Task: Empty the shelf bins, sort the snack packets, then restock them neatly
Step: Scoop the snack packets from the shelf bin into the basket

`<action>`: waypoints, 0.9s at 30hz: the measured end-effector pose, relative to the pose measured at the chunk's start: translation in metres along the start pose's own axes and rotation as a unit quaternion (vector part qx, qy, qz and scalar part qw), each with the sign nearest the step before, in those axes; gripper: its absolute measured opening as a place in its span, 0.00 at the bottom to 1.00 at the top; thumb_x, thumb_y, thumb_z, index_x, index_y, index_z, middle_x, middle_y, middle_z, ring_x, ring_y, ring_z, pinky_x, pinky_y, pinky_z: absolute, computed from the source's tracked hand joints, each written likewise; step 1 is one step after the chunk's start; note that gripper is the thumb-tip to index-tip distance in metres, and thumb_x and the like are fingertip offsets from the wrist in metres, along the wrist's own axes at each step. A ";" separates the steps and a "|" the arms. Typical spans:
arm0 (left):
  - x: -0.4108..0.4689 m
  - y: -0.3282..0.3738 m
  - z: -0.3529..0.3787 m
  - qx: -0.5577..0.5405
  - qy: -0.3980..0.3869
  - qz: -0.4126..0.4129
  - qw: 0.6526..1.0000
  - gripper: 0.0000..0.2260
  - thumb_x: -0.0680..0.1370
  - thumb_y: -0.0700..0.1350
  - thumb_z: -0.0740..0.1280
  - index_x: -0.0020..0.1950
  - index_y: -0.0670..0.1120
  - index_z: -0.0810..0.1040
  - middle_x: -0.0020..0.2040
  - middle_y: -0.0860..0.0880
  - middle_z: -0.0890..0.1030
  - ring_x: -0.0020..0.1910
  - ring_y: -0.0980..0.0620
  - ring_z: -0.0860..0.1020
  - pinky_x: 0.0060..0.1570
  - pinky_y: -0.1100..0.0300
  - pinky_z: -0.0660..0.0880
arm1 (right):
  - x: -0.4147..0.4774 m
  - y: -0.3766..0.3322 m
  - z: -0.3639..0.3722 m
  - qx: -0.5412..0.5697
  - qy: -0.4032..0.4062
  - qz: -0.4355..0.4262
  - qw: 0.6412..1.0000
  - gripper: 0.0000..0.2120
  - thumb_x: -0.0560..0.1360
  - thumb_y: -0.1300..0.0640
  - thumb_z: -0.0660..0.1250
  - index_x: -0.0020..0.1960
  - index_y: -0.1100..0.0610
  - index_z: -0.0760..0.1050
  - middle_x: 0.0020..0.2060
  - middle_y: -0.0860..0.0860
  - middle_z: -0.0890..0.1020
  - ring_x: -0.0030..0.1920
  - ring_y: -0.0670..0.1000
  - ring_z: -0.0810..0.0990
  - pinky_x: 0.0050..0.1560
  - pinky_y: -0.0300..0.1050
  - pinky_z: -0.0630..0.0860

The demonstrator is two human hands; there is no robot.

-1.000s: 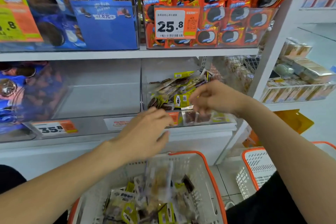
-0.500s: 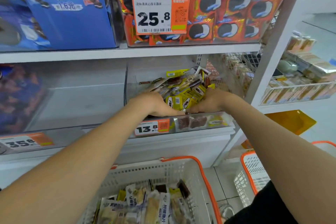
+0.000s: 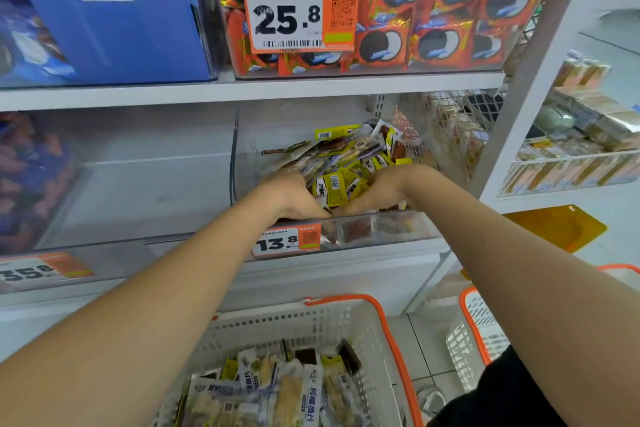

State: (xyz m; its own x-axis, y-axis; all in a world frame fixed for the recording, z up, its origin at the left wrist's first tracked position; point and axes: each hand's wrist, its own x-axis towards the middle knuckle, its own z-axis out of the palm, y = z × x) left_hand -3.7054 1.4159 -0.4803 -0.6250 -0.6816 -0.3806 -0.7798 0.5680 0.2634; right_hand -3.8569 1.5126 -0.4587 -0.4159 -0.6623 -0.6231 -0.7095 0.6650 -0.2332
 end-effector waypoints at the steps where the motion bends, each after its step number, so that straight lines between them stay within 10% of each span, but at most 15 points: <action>1: 0.000 0.001 0.000 -0.005 -0.006 -0.003 1.000 0.39 0.69 0.62 0.79 0.72 0.43 0.73 0.66 0.45 0.78 0.59 0.47 0.79 0.58 0.57 0.78 | -0.002 -0.007 0.001 -0.022 -0.010 0.006 1.000 0.46 0.75 0.29 0.67 0.82 0.56 0.62 0.82 0.54 0.62 0.79 0.59 0.65 0.74 0.55 0.68; 12: -0.004 -0.011 0.003 -0.139 -0.025 -0.036 0.989 0.41 0.67 0.47 0.83 0.76 0.44 0.68 0.64 0.45 0.79 0.56 0.45 0.81 0.54 0.50 0.83 | 0.006 -0.017 0.015 0.086 -0.016 -0.019 0.996 0.32 0.65 0.42 0.80 0.59 0.63 0.82 0.52 0.63 0.85 0.35 0.59 0.81 0.37 0.52 0.81; 18: -0.004 -0.015 -0.002 -0.316 0.025 -0.013 0.948 0.37 0.69 0.35 0.80 0.74 0.55 0.72 0.59 0.49 0.76 0.54 0.47 0.77 0.45 0.57 0.79 | 0.006 -0.014 0.015 0.233 0.042 -0.032 0.971 0.45 0.64 0.39 0.83 0.74 0.57 0.72 0.70 0.50 0.76 0.69 0.55 0.76 0.66 0.52 0.74; 27: -0.018 -0.024 -0.007 -0.431 0.112 0.055 0.894 0.35 0.68 0.35 0.77 0.70 0.60 0.77 0.65 0.50 0.78 0.54 0.48 0.82 0.40 0.54 0.85 | -0.012 -0.019 0.022 0.382 0.094 -0.093 0.915 0.25 0.73 0.50 0.81 0.64 0.57 0.77 0.57 0.48 0.84 0.54 0.46 0.81 0.41 0.41 0.75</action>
State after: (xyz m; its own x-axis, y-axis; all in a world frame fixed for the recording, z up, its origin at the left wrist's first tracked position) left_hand -3.6759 1.4115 -0.4733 -0.6158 -0.7736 -0.1492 -0.3923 0.1368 0.9096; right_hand -3.8257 1.5159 -0.4631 -0.4698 -0.7883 -0.3973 -0.2033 0.5346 -0.8203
